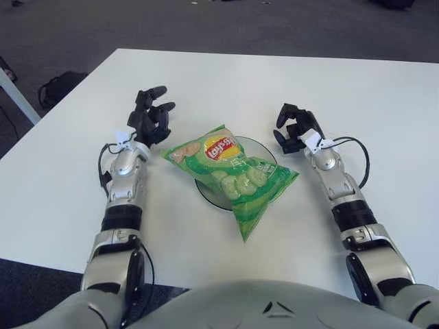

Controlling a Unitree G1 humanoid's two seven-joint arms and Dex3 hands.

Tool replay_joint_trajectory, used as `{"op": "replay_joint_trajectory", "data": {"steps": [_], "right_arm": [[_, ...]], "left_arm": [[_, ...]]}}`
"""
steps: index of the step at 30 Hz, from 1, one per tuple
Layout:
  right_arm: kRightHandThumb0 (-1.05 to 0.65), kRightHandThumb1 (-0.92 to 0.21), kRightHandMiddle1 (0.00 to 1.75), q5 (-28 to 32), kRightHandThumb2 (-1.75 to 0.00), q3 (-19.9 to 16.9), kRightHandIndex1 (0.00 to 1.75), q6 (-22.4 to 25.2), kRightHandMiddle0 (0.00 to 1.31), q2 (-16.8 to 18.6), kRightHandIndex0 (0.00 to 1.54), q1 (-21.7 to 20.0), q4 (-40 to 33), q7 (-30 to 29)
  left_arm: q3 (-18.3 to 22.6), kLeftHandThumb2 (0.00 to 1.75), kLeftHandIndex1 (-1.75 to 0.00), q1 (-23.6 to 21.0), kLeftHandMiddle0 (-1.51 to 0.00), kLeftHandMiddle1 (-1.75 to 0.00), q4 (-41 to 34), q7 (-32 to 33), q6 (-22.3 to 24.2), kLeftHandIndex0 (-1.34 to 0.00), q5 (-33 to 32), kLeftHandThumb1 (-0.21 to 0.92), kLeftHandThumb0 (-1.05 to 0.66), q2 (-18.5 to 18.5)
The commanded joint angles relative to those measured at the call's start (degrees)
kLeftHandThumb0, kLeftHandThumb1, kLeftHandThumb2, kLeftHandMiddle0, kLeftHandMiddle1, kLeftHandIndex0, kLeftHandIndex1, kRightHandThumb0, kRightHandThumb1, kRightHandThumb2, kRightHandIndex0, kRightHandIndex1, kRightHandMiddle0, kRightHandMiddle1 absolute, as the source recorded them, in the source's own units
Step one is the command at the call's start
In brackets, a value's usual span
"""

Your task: Put the snack into the plate.

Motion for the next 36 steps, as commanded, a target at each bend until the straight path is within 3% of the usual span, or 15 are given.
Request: {"op": "replay_joint_trajectory", "data": {"steps": [1, 6, 9, 15, 22, 36], "right_arm": [[-0.49, -0.29, 1.75, 1.37, -1.35, 0.01, 1.75, 3.06, 0.63, 1.29, 1.28, 4.84, 5.95, 1.7], [-0.49, -0.31, 1.75, 2.38, -1.33, -0.38, 1.75, 2.5, 0.62, 1.79, 1.28, 4.75, 6.37, 1.82], [-0.48, -0.31, 1.75, 2.57, -1.33, -0.46, 1.75, 2.28, 0.62, 2.05, 1.28, 4.82, 6.37, 1.71], [-0.48, -0.31, 1.75, 2.57, -1.32, -0.52, 1.75, 2.38, 0.62, 2.1, 1.27, 5.12, 5.72, 1.71], [-0.48, -0.32, 1.75, 2.57, -1.32, -0.74, 1.75, 2.81, 0.61, 2.16, 1.26, 5.72, 4.72, 1.57], [-0.48, -0.31, 1.75, 5.13, -1.32, -4.17, 1.75, 3.57, 0.62, 3.34, 1.3, 6.73, 4.52, -0.37]], "left_arm": [[1.61, 0.76, -1.67, -1.67, -0.41, -1.67, 6.54, 1.38, -1.97, -0.21, -0.41, 0.77, -0.47, -0.04], [1.62, 0.89, -1.74, -2.57, -0.67, -1.74, 8.9, 0.66, -2.81, -0.35, -0.59, 0.65, -0.41, -0.16], [1.11, 0.96, -1.74, -2.2, -0.85, -1.74, 8.95, 0.58, -2.74, -0.39, -0.28, 0.6, -0.41, -0.53], [-0.61, 1.05, -1.75, -0.54, -1.08, -1.75, 7.9, 1.11, -1.49, -0.45, 1.35, 0.53, -0.42, -0.65], [-1.56, 1.15, -1.75, -0.4, -1.17, -1.75, 13.03, -1.93, -2.87, -0.51, 1.39, 0.45, -0.44, -0.72], [-2.86, 1.24, -1.75, 2.45, -1.2, -1.75, 12.6, -5.5, -2.79, -0.57, 1.58, 0.37, -0.46, -1.51]]}}
